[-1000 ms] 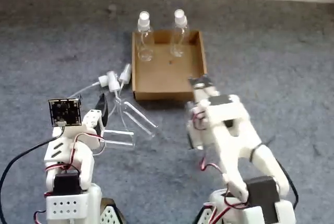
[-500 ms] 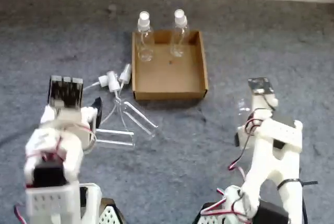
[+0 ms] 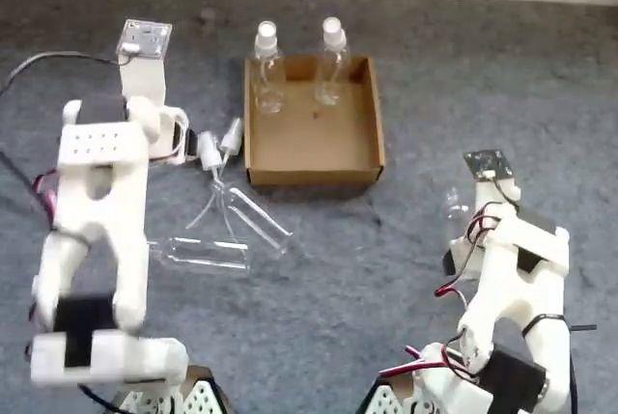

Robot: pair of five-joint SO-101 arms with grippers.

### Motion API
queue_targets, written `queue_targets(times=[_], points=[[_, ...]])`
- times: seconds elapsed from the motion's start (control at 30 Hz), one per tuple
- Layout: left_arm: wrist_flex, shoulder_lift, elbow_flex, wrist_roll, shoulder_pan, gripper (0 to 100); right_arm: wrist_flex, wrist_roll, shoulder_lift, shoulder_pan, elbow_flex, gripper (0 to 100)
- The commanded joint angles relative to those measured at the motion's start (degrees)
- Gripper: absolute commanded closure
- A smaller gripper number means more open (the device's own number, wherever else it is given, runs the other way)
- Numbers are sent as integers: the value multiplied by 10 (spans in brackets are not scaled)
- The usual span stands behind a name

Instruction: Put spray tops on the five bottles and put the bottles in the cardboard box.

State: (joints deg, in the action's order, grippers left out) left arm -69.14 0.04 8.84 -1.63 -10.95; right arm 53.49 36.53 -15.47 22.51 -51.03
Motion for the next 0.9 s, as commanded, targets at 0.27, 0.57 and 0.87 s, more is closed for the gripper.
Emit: queue_targets(times=[0.27, 0.57, 0.87], points=[[3, 194, -167, 97, 79, 819, -8, 7, 10, 7, 4, 990], [39, 264, -175, 108, 80, 915, -8, 45, 10, 8, 1, 989], [37, 203, -177, 73, 77, 998, -7, 51, 11, 11, 0, 989]])
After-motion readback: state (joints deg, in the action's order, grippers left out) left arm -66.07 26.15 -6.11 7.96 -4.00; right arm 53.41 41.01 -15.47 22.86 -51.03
